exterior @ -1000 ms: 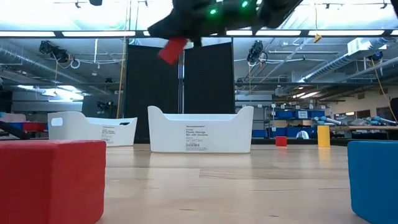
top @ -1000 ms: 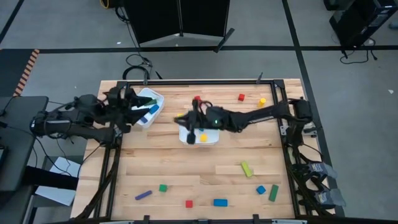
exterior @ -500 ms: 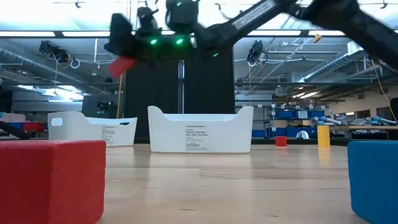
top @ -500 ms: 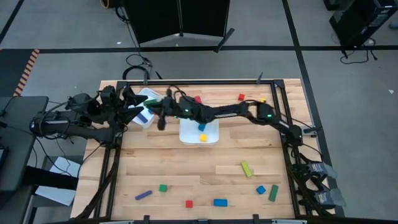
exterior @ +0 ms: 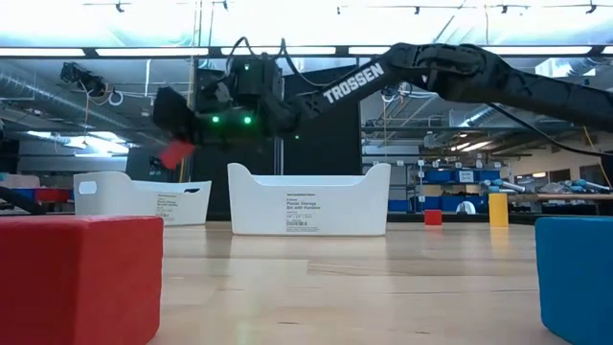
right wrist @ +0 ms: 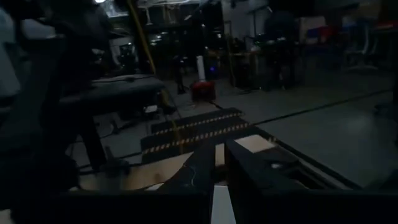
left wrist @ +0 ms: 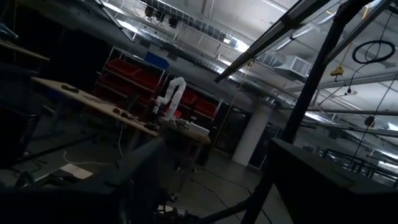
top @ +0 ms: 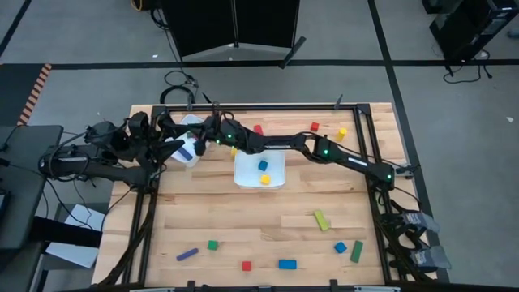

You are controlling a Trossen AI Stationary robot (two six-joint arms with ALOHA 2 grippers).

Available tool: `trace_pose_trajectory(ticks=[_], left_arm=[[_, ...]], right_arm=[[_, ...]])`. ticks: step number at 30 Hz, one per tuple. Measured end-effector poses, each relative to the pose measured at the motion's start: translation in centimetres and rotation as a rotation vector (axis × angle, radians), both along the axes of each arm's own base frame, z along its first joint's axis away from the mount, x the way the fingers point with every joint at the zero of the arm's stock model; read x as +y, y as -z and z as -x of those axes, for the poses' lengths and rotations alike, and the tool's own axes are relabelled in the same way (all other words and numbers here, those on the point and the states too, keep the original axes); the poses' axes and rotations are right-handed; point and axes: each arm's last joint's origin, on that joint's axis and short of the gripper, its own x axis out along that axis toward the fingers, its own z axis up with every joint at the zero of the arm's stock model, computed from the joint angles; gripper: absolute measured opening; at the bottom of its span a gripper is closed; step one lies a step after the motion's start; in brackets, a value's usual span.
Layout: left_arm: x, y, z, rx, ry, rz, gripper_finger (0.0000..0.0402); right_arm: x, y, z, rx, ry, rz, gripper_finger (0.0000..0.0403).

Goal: Sort blocks by size
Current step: Put the bottom red large block into the top white bin, then put the green small block into the bottom white bin

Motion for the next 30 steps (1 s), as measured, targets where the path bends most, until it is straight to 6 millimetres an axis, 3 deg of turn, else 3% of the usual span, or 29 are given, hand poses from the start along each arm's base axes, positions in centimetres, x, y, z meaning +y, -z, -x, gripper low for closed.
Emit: trace_pose_trajectory(ticks=[3, 9, 13, 17, 23, 27, 30], left_arm=[[0.0, 0.0, 0.0, 0.002, 0.002, -0.002, 0.0291], [0.0, 0.0, 0.0, 0.001, -0.006, -0.022, 0.0291], [0.0, 0.1, 0.0, 0.009, -0.007, -0.024, 0.0291], [0.0, 0.5, -0.2, 0.057, -0.007, -0.026, 0.0291], [0.0, 1.2, -0.4, 0.133, -0.025, -0.023, 0.0291], [0.1, 2.0, -0.6, 0.210, -0.056, -0.019, 0.0291], [0.2, 3.0, -1.2, 0.318, -0.081, -0.019, 0.0291]], right_arm=[[-0.6, 0.0, 0.2, 0.000, 0.029, -0.003, 0.0052], [-1.7, -0.2, 0.5, -0.023, 0.103, -0.015, 0.0135], [-2.3, -0.2, 0.6, -0.027, 0.061, -0.024, 0.0180], [-1.8, -1.8, 0.7, -0.039, -0.007, 0.029, 0.0205], [0.8, -7.1, 1.6, -0.072, -0.035, 0.133, 0.0173], [2.3, -5.4, 4.2, -0.053, -0.024, 0.137, 0.0131], [3.2, -4.1, 8.7, -0.038, 0.025, 0.148, 0.0112]])
